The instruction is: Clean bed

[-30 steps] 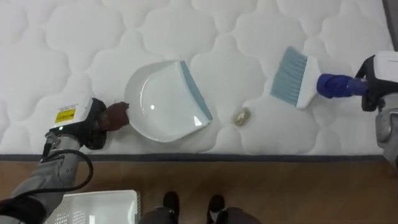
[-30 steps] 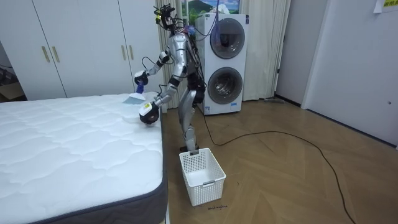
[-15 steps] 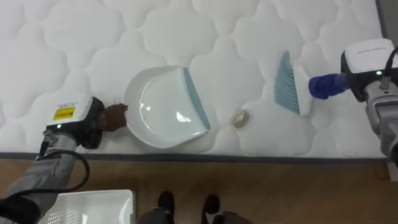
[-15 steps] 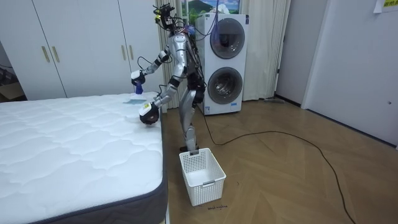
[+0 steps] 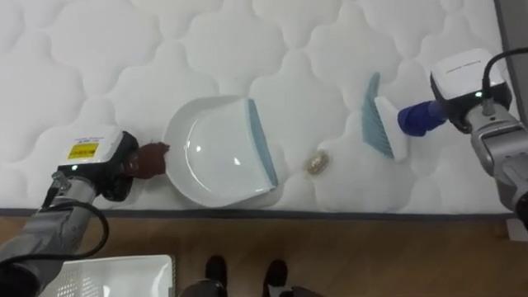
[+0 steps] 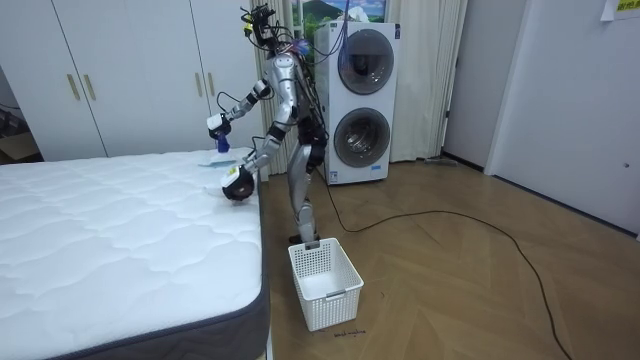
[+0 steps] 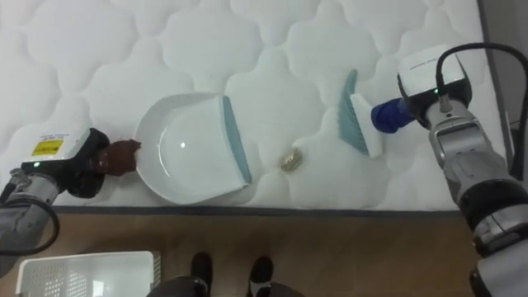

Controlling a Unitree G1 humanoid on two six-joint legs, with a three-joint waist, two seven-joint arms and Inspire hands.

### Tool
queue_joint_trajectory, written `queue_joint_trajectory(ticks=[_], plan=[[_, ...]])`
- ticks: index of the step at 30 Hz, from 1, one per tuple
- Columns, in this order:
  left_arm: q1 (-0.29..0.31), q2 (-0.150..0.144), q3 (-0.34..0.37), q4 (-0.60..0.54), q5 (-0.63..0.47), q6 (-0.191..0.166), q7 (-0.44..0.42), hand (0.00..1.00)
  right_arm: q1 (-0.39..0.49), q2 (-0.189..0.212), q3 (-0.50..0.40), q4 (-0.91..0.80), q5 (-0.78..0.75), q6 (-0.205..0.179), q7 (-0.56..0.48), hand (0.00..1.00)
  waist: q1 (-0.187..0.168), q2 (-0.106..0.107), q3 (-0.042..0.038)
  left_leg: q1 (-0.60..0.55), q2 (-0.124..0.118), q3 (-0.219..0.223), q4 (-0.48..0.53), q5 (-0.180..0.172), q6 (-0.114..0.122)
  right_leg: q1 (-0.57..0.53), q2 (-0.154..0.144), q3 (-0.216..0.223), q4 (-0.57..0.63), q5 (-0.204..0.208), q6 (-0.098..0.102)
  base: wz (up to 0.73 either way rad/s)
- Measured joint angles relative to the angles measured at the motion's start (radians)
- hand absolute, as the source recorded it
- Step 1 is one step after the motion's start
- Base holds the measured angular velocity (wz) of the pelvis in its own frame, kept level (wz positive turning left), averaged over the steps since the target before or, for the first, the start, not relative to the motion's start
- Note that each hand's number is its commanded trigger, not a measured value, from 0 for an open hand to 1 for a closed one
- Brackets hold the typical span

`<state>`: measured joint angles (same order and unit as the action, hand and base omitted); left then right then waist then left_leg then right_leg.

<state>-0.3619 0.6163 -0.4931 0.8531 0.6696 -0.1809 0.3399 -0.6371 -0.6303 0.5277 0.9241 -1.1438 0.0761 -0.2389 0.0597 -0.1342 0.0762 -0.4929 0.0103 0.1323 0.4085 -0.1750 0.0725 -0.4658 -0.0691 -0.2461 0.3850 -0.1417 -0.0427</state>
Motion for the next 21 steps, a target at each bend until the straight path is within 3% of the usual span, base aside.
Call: queue_joint_trajectory(ticks=[11, 17, 21], plan=[[0.026, -0.003, -0.034, -0.021, 0.001, -0.022, -0.039, 1.0, 0.064, 0.003, 0.004, -0.06, 0.036, 0.002, 0.055, 1.0, -0.001, -0.002, -0.0032, 0.033, 0.0, -0.001, -0.019, 0.0, 0.0, 0.037, 0.007, 0.0, -0.025, 0.005, 0.005, 0.0], [0.053, -0.003, -0.071, -0.059, 0.001, -0.032, -0.061, 1.0, 0.109, 0.006, 0.002, -0.157, 0.039, 0.015, 0.108, 1.0, -0.01, -0.013, -0.0185, 0.034, -0.001, -0.001, -0.028, 0.002, -0.002, 0.036, 0.012, 0.0, -0.03, 0.005, 0.005, 0.0], [0.049, -0.007, -0.082, -0.061, 0.001, -0.047, -0.091, 1.0, 0.119, 0.008, 0.005, -0.248, 0.047, 0.016, 0.18, 1.0, -0.015, -0.016, -0.0208, 0.035, 0.003, 0.001, -0.029, 0.003, -0.004, 0.04, 0.014, 0.009, -0.043, 0.009, 0.004, -0.03]])
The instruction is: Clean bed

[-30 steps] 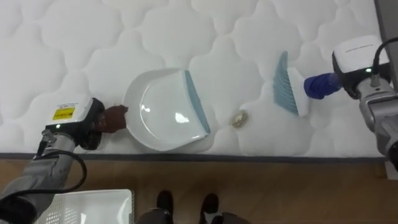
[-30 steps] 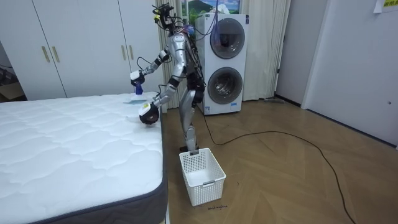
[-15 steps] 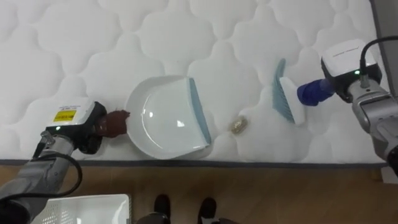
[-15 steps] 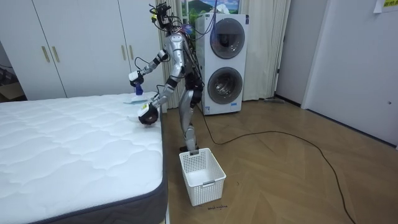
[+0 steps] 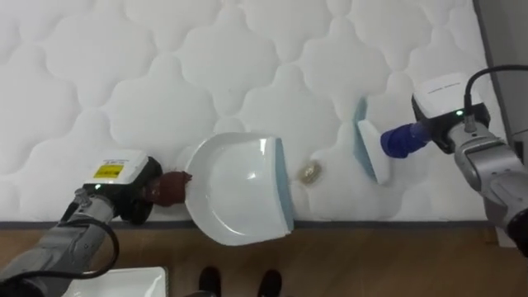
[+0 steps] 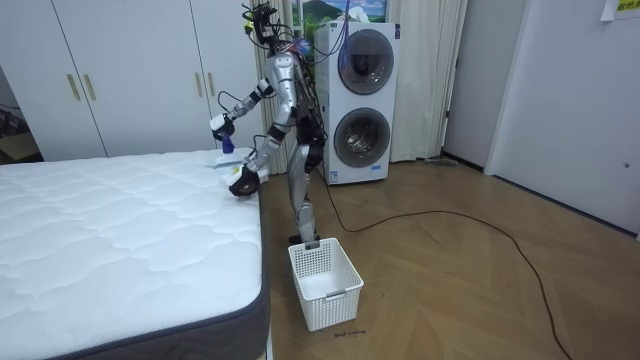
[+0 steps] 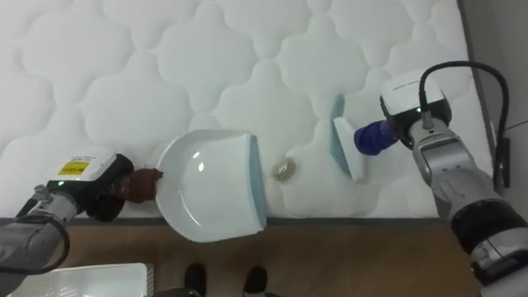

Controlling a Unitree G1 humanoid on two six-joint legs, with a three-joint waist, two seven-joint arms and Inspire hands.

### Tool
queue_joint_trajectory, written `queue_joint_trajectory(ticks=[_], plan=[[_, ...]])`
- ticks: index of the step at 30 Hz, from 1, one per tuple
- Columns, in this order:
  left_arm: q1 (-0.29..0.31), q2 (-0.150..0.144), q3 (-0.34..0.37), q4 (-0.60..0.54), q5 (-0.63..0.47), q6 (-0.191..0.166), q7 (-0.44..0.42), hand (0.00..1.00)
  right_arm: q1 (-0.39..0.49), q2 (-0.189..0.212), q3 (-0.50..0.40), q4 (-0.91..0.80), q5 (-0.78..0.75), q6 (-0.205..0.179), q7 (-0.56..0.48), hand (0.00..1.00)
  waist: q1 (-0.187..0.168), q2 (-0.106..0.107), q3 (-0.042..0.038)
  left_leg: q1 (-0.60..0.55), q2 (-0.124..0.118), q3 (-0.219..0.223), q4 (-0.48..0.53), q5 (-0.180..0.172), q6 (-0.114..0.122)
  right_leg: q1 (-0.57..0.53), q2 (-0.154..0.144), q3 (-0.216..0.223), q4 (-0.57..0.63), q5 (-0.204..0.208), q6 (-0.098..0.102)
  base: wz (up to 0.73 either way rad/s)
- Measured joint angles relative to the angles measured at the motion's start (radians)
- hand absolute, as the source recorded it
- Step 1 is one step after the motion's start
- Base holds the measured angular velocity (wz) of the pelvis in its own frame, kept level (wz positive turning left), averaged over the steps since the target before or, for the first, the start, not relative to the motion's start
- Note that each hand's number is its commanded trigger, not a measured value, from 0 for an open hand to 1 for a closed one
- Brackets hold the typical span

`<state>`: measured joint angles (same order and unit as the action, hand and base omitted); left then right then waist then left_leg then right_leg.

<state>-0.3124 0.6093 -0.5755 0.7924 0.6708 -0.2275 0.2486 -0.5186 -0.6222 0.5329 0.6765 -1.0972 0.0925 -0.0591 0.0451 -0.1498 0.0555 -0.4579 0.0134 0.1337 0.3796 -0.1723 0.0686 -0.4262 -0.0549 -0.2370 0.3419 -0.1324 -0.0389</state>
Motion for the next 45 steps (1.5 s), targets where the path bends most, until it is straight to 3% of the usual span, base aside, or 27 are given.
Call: queue_joint_trajectory(ticks=[10, 12, 14, 15, 19, 26, 34, 36, 39, 41, 45], plan=[[0.005, -0.018, -0.036, -0.001, 0.0, -0.005, -0.027, 1.0, 0.062, 0.013, 0.068, -0.218, 0.037, -0.001, 0.124, 1.0, -0.009, 0.002, -0.0019, 0.009, 0.001, 0.007, -0.006, 0.001, -0.002, -0.002, 0.004, 0.018, 0.006, 0.0, 0.0, -0.03], [0.01, -0.021, -0.048, -0.001, 0.0, -0.004, -0.029, 1.0, 0.065, 0.013, 0.082, -0.246, 0.039, -0.001, 0.152, 1.0, -0.009, 0.002, -0.0075, 0.012, 0.001, 0.01, -0.01, 0.002, -0.003, -0.002, 0.005, 0.02, 0.006, 0.0, 0.0, -0.05], [0.025, -0.021, -0.059, -0.008, 0.0, -0.004, -0.04, 1.0, 0.071, 0.012, 0.095, -0.279, 0.055, -0.001, 0.198, 1.0, -0.01, 0.003, -0.0226, 0.015, 0.001, 0.011, -0.015, 0.002, -0.004, 0.0, 0.005, 0.015, 0.003, 0.001, -0.001, -0.02], [0.028, -0.021, -0.061, -0.008, 0.0, -0.003, -0.042, 1.0, 0.071, 0.013, 0.097, -0.284, 0.068, -0.001, 0.211, 1.0, -0.01, 0.003, -0.0246, 0.017, 0.001, 0.011, -0.015, 0.003, -0.004, 0.001, 0.005, 0.015, 0.002, 0.001, -0.001, 0.0], [0.043, -0.016, -0.058, -0.008, 0.002, 0.003, -0.045, 1.0, 0.072, 0.0, 0.1, -0.313, 0.154, 0.001, 0.28, 1.0, -0.009, 0.003, -0.0252, 0.022, 0.003, 0.011, -0.016, 0.003, -0.005, 0.006, 0.005, 0.014, 0.0, 0.001, -0.001, 0.0], [0.045, 0.003, -0.057, -0.008, 0.01, 0.008, -0.061, 1.0, 0.08, -0.007, 0.1, -0.428, 0.157, 0.01, 0.407, 1.0, -0.007, 0.004, -0.0248, 0.015, 0.006, 0.018, -0.009, 0.003, -0.006, -0.006, 0.005, 0.018, 0.013, 0.001, -0.002, -0.02], [0.054, 0.003, -0.058, -0.006, 0.029, 0.008, -0.063, 1.0, 0.09, -0.005, 0.098, -0.457, 0.245, 0.008, 0.472, 1.0, 0.017, 0.016, -0.024, 0.013, 0.008, 0.025, -0.003, 0.003, -0.006, -0.017, 0.004, 0.018, 0.03, 0.002, -0.004, -0.03], [0.058, 0.001, -0.056, -0.006, 0.033, 0.006, -0.063, 1.0, 0.092, 0.013, 0.1, -0.457, 0.322, -0.003, 0.493, 1.0, 0.018, 0.016, -0.0239, 0.011, 0.008, 0.027, -0.003, 0.004, -0.006, -0.026, 0.002, 0.018, 0.042, 0.002, -0.005, -0.05], [0.058, 0.0, -0.045, -0.006, 0.044, 0.005, -0.06, 1.0, 0.102, 0.053, 0.113, -0.457, 0.47, -0.062, 0.537, 1.0, 0.016, 0.017, -0.0236, -0.004, 0.008, 0.026, 0.0, 0.004, -0.008, -0.044, 0.0, 0.014, 0.048, 0.002, -0.007, 0.0], [0.055, -0.003, -0.046, -0.008, 0.06, -0.006, -0.06, 1.0, 0.124, 0.103, 0.135, -0.456, 0.595, -0.119, 0.568, 1.0, 0.016, 0.023, -0.0207, -0.022, 0.006, 0.025, 0.001, 0.004, -0.007, -0.062, -0.003, 0.013, 0.055, 0.002, -0.008, 0.04], [0.063, -0.007, -0.061, -0.009, 0.077, -0.023, -0.064, 1.0, 0.132, 0.125, 0.159, -0.448, 0.712, -0.175, 0.598, 1.0, 0.014, 0.035, -0.013, -0.055, 0.004, 0.017, 0.02, 0.006, -0.005, -0.084, -0.007, 0.009, 0.058, 0.003, -0.009, 0.07]])
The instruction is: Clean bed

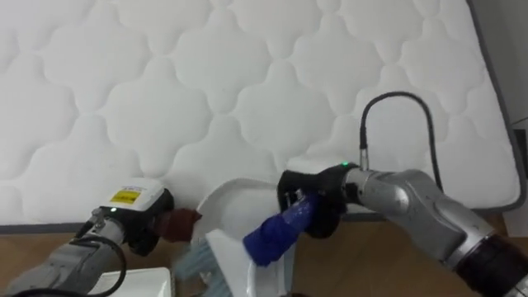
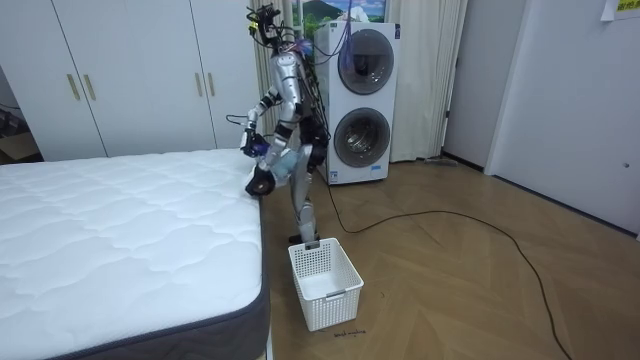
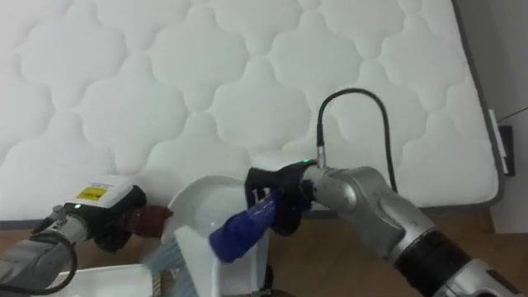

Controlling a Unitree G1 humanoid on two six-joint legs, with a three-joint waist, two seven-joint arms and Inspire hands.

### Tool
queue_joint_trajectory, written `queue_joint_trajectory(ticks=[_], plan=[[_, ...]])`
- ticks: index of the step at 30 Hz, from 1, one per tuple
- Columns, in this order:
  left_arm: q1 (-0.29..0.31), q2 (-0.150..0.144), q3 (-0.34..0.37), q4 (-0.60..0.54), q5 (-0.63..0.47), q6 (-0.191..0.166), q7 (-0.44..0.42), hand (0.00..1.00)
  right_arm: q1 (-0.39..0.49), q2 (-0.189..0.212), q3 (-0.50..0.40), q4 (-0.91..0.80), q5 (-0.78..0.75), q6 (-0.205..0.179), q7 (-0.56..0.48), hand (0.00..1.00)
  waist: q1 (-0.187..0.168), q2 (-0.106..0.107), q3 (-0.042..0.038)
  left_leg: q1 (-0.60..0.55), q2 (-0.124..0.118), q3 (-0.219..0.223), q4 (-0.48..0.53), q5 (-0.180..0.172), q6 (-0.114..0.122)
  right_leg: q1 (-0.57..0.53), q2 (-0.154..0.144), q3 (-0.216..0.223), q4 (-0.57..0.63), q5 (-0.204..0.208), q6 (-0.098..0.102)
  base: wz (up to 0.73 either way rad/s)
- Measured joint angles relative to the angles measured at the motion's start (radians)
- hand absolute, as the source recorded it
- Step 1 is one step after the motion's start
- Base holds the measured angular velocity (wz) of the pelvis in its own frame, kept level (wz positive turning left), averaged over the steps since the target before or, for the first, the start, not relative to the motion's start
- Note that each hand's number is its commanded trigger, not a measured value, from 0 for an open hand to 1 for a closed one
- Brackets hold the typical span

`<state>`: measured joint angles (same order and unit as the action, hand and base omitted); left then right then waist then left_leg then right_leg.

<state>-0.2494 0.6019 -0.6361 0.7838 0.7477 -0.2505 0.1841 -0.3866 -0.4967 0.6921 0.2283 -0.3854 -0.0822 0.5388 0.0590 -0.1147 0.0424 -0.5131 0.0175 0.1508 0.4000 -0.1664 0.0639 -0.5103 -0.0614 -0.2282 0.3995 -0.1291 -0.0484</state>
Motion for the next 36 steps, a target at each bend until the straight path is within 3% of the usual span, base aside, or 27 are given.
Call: queue_joint_trajectory(ticks=[5, 11, 16, 22, 26, 31, 33, 34, 36], plan=[[0.03, -0.018, -0.005, 0.001, 0.011, -0.009, 0.001, 1.0, -0.004, -0.002, -0.023, 0.127, 0.197, -0.054, 0.0, 1.0, -0.027, -0.003, -0.0007, -0.002, -0.028, -0.015, -0.006, 0.007, 0.011, -0.021, -0.03, -0.003, 0.055, -0.028, 0.008, 0.17], [0.036, -0.017, 0.013, 0.014, 0.028, -0.022, 0.0, 1.0, 0.001, -0.028, -0.086, 0.211, 0.311, -0.093, -0.037, 1.0, -0.057, -0.014, 0.0014, -0.014, -0.03, -0.014, 0.004, 0.006, 0.013, -0.033, -0.035, 0.002, 0.063, -0.029, 0.007, -0.01], [0.051, -0.017, 0.053, 0.028, 0.053, -0.052, 0.011, 1.0, 0.027, -0.026, -0.182, 0.25, 0.32, -0.1, -0.1, 1.0, -0.077, -0.022, -0.0006, -0.036, -0.03, -0.01, 0.017, 0.006, 0.015, -0.058, -0.029, 0.008, 0.076, -0.028, 0.006, -0.04], [0.049, -0.038, 0.088, 0.063, 0.08, -0.083, 0.024, 1.0, 0.042, -0.027, -0.247, 0.284, 0.32, -0.115, -0.165, 1.0, -0.08, -0.022, -0.0004, -0.034, -0.03, -0.006, 0.036, 0.006, 0.015, -0.059, -0.04, 0.01, 0.098, -0.034, 0.004, -0.03], [0.053, -0.046, 0.092, 0.064, 0.073, -0.1, 0.031, 1.0, 0.048, -0.026, -0.266, 0.306, 0.36, -0.137, -0.181, 1.0, -0.081, -0.021, 0.0005, -0.033, -0.029, -0.009, 0.047, 0.004, 0.017, -0.053, -0.042, 0.008, 0.101, -0.035, 0.003, 0.02], [0.053, -0.047, 0.092, 0.063, 0.075, -0.1, 0.031, 1.0, 0.048, -0.025, -0.275, 0.318, 0.432, -0.138, -0.201, 1.0, -0.073, -0.019, 0.0017, -0.017, -0.03, -0.009, 0.046, -0.001, 0.018, -0.042, -0.037, 0.024, 0.094, -0.036, 0.005, -0.02], [0.056, -0.049, 0.097, 0.063, 0.076, -0.101, 0.032, 1.0, 0.053, -0.025, -0.285, 0.319, 0.466, -0.138, -0.215, 1.0, -0.072, -0.013, 0.0056, -0.006, -0.029, -0.012, 0.043, -0.001, 0.018, -0.025, -0.034, 0.023, 0.081, -0.036, 0.005, -0.03], [0.066, -0.05, 0.102, 0.063, 0.076, -0.102, 0.038, 1.0, 0.065, -0.025, -0.287, 0.32, 0.483, -0.139, -0.235, 0.78, -0.071, -0.012, 0.0058, 0.01, -0.029, -0.011, 0.039, -0.001, 0.017, -0.01, -0.033, 0.024, 0.077, -0.036, 0.006, 0.0], [0.084, -0.058, 0.112, 0.063, 0.074, -0.101, 0.049, 1.0, 0.081, -0.025, -0.303, 0.332, 0.504, -0.145, -0.249, 0.0, -0.07, -0.005, 0.007, 0.033, -0.028, -0.011, 0.026, -0.001, 0.017, 0.017, -0.025, 0.033, 0.057, -0.033, 0.01, -0.02]])
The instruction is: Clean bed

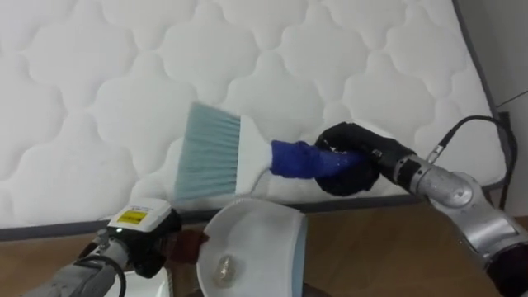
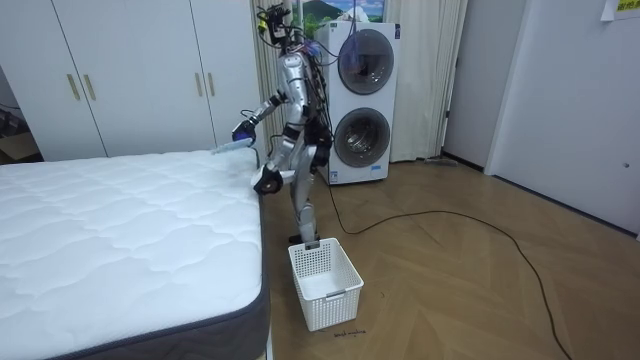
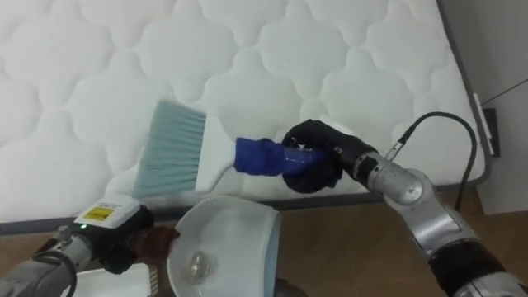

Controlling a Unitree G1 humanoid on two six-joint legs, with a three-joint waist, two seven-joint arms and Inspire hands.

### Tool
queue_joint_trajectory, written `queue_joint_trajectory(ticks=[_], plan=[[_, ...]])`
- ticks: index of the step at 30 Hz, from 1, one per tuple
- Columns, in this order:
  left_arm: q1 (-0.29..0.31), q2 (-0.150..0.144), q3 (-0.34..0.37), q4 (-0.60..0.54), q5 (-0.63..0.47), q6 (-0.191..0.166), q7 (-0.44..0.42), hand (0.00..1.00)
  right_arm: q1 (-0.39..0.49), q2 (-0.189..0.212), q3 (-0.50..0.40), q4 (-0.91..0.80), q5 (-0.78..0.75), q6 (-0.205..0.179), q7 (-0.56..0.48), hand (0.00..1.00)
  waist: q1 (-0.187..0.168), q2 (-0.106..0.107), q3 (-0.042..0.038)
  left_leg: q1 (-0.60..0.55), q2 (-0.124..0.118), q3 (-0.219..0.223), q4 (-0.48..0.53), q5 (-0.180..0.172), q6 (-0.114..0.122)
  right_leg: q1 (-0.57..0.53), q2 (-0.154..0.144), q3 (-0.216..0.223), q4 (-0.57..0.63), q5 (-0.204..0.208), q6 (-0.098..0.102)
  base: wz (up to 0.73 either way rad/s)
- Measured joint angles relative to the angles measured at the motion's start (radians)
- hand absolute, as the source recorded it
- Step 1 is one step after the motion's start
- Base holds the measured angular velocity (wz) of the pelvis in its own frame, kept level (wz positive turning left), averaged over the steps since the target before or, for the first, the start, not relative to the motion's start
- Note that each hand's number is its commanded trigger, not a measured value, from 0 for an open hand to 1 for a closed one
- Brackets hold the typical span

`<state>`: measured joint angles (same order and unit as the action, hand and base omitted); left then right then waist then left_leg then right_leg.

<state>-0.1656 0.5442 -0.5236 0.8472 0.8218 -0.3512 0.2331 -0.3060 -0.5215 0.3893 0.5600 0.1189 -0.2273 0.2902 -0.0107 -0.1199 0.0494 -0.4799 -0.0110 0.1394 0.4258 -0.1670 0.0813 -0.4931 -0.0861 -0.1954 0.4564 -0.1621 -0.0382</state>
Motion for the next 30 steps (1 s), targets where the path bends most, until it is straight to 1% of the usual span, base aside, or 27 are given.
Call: queue_joint_trajectory(ticks=[1, 2, 6, 7, 9, 10, 11, 12, 13, 14, 16, 18, 19, 20, 21, 22, 23, 24, 25, 26, 27, 29, 30], plan=[[0.008, -0.012, 0.012, 0.003, 0.001, 0.0, 0.001, 1.0, 0.009, 0.0, -0.021, 0.017, 0.002, -0.008, -0.014, 0.0, 0.004, 0.006, 0.0003, 0.014, 0.0, 0.0, -0.006, 0.0, 0.0, 0.015, 0.003, 0.001, -0.011, 0.002, 0.003, 0.0], [0.011, -0.024, 0.019, 0.014, 0.007, 0.001, 0.006, 1.0, 0.017, 0.001, -0.045, 0.031, 0.001, -0.008, -0.033, 0.0, 0.009, 0.008, 0.0007, 0.028, -0.002, 0.003, -0.019, 0.0, 0.0, 0.024, 0.001, 0.005, -0.011, 0.002, 0.004, -0.06], [0.038, -0.046, 0.072, 0.016, 0.049, 0.003, 0.028, 1.0, 0.028, 0.015, -0.14, 0.052, 0.001, -0.013, -0.076, 0.0, 0.016, 0.009, 0.0001, 0.068, -0.003, 0.012, -0.036, 0.0, 0.0, 0.053, 0.0, 0.009, -0.016, 0.001, 0.005, -0.06], [0.047, -0.059, 0.09, 0.015, 0.055, 0.003, 0.031, 1.0, 0.033, 0.017, -0.171, 0.061, 0.007, -0.013, -0.093, 0.0, 0.017, 0.013, -0.0024, 0.08, -0.001, 0.012, -0.039, 0.0, 0.0, 0.072, 0.003, 0.006, -0.033, 0.0, 0.006, 0.0], [0.06, -0.076, 0.106, 0.015, 0.055, 0.003, 0.036, 1.0, 0.036, 0.019, -0.201, 0.082, 0.014, -0.013, -0.114, 0.0, 0.017, 0.021, -0.0049, 0.102, 0.0, 0.004, -0.041, 0.001, -0.001, 0.106, 0.007, -0.001, -0.052, 0.001, 0.006, 0.06], [0.067, -0.09, 0.118, 0.015, 0.055, 0.002, 0.042, 1.0, 0.047, 0.024, -0.22, 0.095, 0.014, -0.013, -0.132, 0.0, 0.018, 0.028, -0.0095, 0.12, 0.0, -0.003, -0.047, -0.001, -0.002, 0.132, 0.011, -0.001, -0.063, 0.001, 0.008, 0.16], [0.071, -0.103, 0.138, 0.014, 0.055, 0.003, 0.053, 1.0, 0.063, 0.025, -0.234, 0.096, 0.014, -0.014, -0.156, 0.0, 0.019, 0.031, -0.0114, 0.137, -0.002, -0.007, -0.055, -0.001, -0.003, 0.149, 0.012, 0.001, -0.067, 0.001, 0.011, 0.15], [0.073, -0.109, 0.15, 0.014, 0.054, 0.004, 0.061, 1.0, 0.07, 0.027, -0.239, 0.097, 0.014, -0.013, -0.165, 0.0, 0.02, 0.031, -0.0112, 0.147, -0.003, -0.009, -0.058, -0.002, -0.003, 0.159, 0.012, 0.003, -0.068, 0.001, 0.012, 0.21], [0.081, -0.121, 0.179, 0.014, 0.054, 0.008, 0.074, 1.0, 0.09, 0.035, -0.258, 0.096, 0.014, -0.013, -0.177, 0.0, 0.018, 0.038, -0.0125, 0.162, -0.004, -0.026, -0.057, -0.007, -0.006, 0.185, 0.018, 0.004, -0.076, -0.001, 0.014, 0.25], [0.085, -0.126, 0.193, 0.012, 0.054, 0.011, 0.078, 1.0, 0.102, 0.04, -0.268, 0.093, 0.014, -0.013, -0.183, 0.0, 0.012, 0.042, -0.0148, 0.169, -0.006, -0.041, -0.056, -0.009, -0.008, 0.2, 0.02, 0.004, -0.083, -0.002, 0.015, 0.51], [0.092, -0.139, 0.209, 0.0, 0.051, 0.023, 0.109, 1.0, 0.136, 0.049, -0.298, 0.083, 0.033, -0.013, -0.208, 0.0, -0.008, 0.058, -0.0244, 0.2, -0.021, -0.091, -0.07, -0.008, -0.008, 0.256, 0.025, 0.01, -0.105, -0.016, 0.023, 0.68], [0.097, -0.141, 0.209, -0.01, 0.051, 0.026, 0.116, 1.0, 0.139, 0.054, -0.304, 0.068, 0.032, -0.013, -0.23, 0.0, -0.009, 0.068, -0.0308, 0.233, -0.029, -0.109, -0.09, -0.008, -0.009, 0.296, 0.03, 0.017, -0.12, -0.024, 0.027, 0.43], [0.106, -0.144, 0.211, -0.02, 0.052, 0.026, 0.117, 1.0, 0.153, 0.054, -0.307, 0.042, 0.033, -0.014, -0.245, 0.0, -0.01, 0.077, -0.0365, 0.258, -0.036, -0.128, -0.102, -0.007, -0.009, 0.329, 0.032, 0.017, -0.134, -0.029, 0.029, 0.43], [0.125, -0.145, 0.224, -0.044, 0.053, 0.026, 0.119, 1.0, 0.169, 0.055, -0.312, 0.019, 0.033, -0.02, -0.254, 0.0, -0.011, 0.079, -0.0386, 0.285, -0.041, -0.144, -0.113, -0.007, -0.01, 0.366, 0.034, 0.017, -0.152, -0.032, 0.031, 0.46], [0.136, -0.145, 0.233, -0.054, 0.053, 0.026, 0.124, 1.0, 0.178, 0.057, -0.317, 0.009, 0.032, -0.023, -0.256, 0.0, -0.011, 0.078, -0.0402, 0.302, -0.043, -0.152, -0.12, -0.007, -0.01, 0.388, 0.036, 0.017, -0.165, -0.033, 0.031, 0.49], [0.152, -0.146, 0.25, -0.069, 0.053, 0.027, 0.133, 1.0, 0.193, 0.066, -0.332, -0.004, 0.032, -0.026, -0.26, 0.0, -0.01, 0.075, -0.0437, 0.327, -0.049, -0.174, -0.127, -0.005, -0.012, 0.427, 0.039, 0.015, -0.189, -0.033, 0.032, 0.4], [0.161, -0.147, 0.26, -0.075, 0.053, 0.028, 0.138, 1.0, 0.198, 0.071, -0.335, -0.007, 0.03, -0.026, -0.267, 0.0, -0.008, 0.073, -0.0452, 0.34, -0.051, -0.182, -0.133, -0.004, -0.013, 0.444, 0.04, 0.016, -0.199, -0.034, 0.032, 0.41], [0.189, -0.148, 0.282, -0.094, 0.053, 0.034, 0.15, 1.0, 0.202, 0.08, -0.336, -0.012, 0.027, -0.026, -0.276, 0.0, -0.006, 0.067, -0.0486, 0.361, -0.055, -0.193, -0.14, -0.004, -0.014, 0.471, 0.041, 0.013, -0.213, -0.036, 0.033, 0.37], [0.215, -0.151, 0.308, -0.117, 0.053, 0.037, 0.155, 1.0, 0.21, 0.088, -0.337, -0.026, 0.028, -0.026, -0.289, 0.0, -0.005, 0.063, -0.0482, 0.373, -0.057, -0.208, -0.144, -0.004, -0.014, 0.491, 0.04, -0.002, -0.223, -0.036, 0.034, 0.41], [0.237, -0.153, 0.331, -0.141, 0.053, 0.04, 0.158, 1.0, 0.213, 0.094, -0.338, -0.03, 0.028, -0.026, -0.297, 0.0, -0.002, 0.059, -0.0478, 0.376, -0.058, -0.222, -0.143, -0.005, -0.014, 0.499, 0.041, -0.004, -0.224, -0.036, 0.034, 0.39], [0.243, -0.154, 0.34, -0.148, 0.053, 0.04, 0.158, 1.0, 0.213, 0.095, -0.338, -0.03, 0.028, -0.026, -0.301, 0.0, 0.0, 0.058, -0.0475, 0.375, -0.059, -0.229, -0.143, -0.004, -0.015, 0.501, 0.042, -0.007, -0.224, -0.036, 0.034, 0.35], [0.254, -0.159, 0.364, -0.172, 0.054, 0.042, 0.158, 1.0, 0.215, 0.095, -0.339, -0.033, 0.028, -0.026, -0.312, 0.0, 0.022, 0.055, -0.0474, 0.367, -0.064, -0.252, -0.138, -0.003, -0.017, 0.508, 0.042, -0.022, -0.235, -0.036, 0.034, 0.31], [0.254, -0.16, 0.367, -0.175, 0.053, 0.042, 0.158, 1.0, 0.218, 0.095, -0.34, -0.038, 0.028, -0.026, -0.314, 0.0, 0.023, 0.055, -0.0472, 0.365, -0.067, -0.259, -0.136, -0.003, -0.018, 0.511, 0.042, -0.03, -0.24, -0.036, 0.034, 0.3]])
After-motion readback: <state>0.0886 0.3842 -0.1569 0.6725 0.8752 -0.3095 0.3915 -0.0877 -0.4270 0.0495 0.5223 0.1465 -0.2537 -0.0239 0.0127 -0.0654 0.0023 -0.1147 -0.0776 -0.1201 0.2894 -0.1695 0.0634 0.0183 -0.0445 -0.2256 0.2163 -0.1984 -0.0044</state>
